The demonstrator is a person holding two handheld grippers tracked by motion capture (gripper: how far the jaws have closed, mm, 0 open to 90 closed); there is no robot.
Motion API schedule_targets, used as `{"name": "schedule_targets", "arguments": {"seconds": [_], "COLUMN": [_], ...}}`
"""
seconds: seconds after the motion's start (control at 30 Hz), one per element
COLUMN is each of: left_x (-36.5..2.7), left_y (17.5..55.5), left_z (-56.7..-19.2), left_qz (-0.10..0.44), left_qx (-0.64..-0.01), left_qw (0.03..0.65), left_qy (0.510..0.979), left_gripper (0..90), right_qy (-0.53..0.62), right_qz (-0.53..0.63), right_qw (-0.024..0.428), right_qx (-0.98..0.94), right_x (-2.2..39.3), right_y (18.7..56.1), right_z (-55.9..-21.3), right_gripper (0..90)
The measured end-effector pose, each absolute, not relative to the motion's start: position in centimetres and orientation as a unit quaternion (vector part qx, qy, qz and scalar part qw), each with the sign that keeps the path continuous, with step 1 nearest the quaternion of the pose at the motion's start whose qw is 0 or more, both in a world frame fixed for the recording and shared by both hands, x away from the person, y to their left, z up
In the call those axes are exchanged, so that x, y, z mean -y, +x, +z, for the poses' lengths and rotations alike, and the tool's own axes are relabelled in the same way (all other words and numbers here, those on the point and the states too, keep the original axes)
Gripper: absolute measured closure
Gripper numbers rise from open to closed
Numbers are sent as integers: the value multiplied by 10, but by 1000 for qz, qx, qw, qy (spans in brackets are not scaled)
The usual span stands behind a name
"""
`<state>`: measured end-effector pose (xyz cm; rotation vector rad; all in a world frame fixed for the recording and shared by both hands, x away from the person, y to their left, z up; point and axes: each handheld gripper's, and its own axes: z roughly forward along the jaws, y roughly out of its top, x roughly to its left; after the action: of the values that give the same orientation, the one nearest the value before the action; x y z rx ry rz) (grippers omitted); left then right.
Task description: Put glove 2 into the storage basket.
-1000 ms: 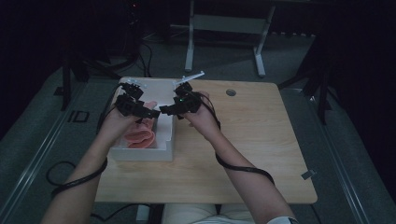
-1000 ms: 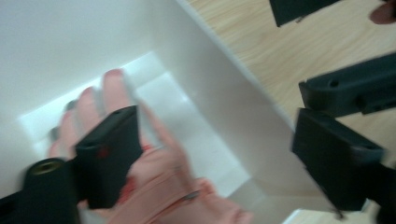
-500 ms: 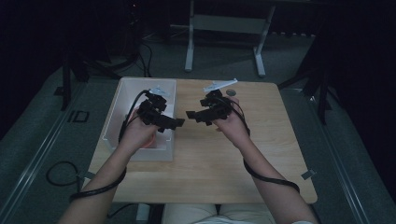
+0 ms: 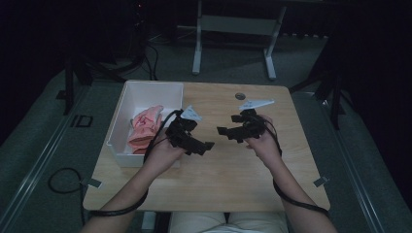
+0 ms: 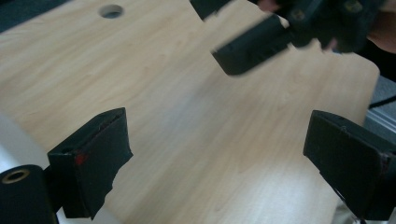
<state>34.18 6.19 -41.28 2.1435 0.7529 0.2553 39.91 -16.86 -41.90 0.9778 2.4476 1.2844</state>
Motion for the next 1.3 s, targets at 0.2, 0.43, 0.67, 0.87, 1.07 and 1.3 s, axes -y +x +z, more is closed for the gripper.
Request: {"name": "schedule_targets", "arguments": {"seconds": [0.2, 0.43, 0.67, 0.87, 1.07, 1.3], "left_x": [-39, -22, -8, 0, 1, 0], "left_y": [334, 331, 329, 326, 326, 325], "left_z": [-430, -451, -476, -495, -509, -520], "left_qz": [90, 72, 53, 42, 39, 40], "left_qx": [-276, -261, -252, -244, -244, -245], "left_qw": [408, 404, 394, 394, 394, 389], "left_qy": [866, 874, 882, 885, 885, 887], "left_gripper": [68, 68, 68, 68, 68, 68], "right_qy": [349, 356, 358, 361, 365, 372], "right_qz": [435, 425, 411, 403, 394, 393], "right_qw": [117, 126, 127, 122, 121, 123], "right_qx": [-822, -823, -829, -832, -835, -832], "right_x": [198, 220, 229, 235, 238, 242], "right_y": [391, 382, 376, 372, 370, 368], "right_z": [-434, -456, -485, -508, -527, -540], "right_gripper": [182, 178, 177, 178, 179, 176]}}
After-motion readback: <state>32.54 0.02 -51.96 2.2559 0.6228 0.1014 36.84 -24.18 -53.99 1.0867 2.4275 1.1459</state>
